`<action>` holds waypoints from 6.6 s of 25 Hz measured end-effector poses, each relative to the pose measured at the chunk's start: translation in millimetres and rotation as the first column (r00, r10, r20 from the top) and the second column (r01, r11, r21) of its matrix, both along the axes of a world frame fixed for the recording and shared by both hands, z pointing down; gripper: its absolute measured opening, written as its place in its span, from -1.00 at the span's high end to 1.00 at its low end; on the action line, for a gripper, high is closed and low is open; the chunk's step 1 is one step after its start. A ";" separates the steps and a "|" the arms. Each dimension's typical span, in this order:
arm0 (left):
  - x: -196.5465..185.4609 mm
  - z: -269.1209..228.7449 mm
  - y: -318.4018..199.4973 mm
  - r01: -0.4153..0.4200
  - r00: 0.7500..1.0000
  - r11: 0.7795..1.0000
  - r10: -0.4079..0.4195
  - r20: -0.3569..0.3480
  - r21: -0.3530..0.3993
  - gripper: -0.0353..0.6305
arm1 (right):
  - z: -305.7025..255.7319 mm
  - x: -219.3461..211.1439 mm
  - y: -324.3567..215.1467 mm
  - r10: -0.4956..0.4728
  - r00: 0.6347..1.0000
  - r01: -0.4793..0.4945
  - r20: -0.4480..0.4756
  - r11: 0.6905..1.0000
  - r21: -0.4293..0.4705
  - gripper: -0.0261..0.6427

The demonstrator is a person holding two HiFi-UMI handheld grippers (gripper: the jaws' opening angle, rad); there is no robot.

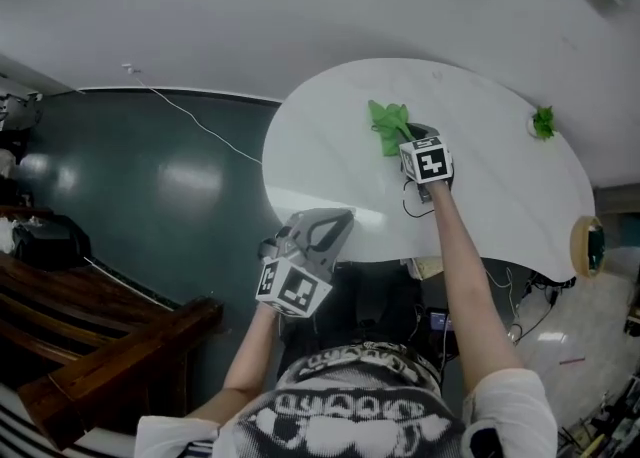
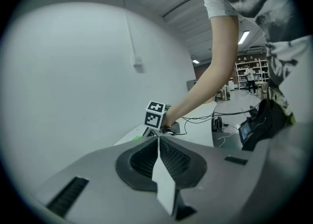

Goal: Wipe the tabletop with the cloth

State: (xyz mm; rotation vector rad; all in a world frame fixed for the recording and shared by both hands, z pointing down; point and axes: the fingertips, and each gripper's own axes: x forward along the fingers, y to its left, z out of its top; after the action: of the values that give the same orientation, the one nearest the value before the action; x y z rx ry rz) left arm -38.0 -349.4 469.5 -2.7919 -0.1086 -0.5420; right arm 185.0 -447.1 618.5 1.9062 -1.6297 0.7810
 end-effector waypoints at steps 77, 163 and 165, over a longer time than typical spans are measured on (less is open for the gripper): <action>36.5 5.0 8.7 0.148 0.988 0.989 -0.148 0.031 0.019 0.86 | -52.5 -7.7 69.0 -0.090 0.994 0.080 0.062 0.986 0.144 0.67; 266.7 6.4 286.3 -0.228 0.973 0.973 0.228 0.031 0.014 0.86 | -5.8 271.0 590.3 0.551 0.834 -0.552 -0.022 0.833 -0.039 0.67; 244.9 6.1 272.6 -0.207 0.978 0.978 0.207 0.033 0.016 0.86 | -13.9 251.5 571.5 0.531 0.847 -0.531 -0.018 0.847 -0.020 0.67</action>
State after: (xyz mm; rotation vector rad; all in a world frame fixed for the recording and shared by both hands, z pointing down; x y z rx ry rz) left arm 207.0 -76.8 475.6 -2.7113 -0.3937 -0.5309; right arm 436.5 124.4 604.6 2.3738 -1.0685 0.9896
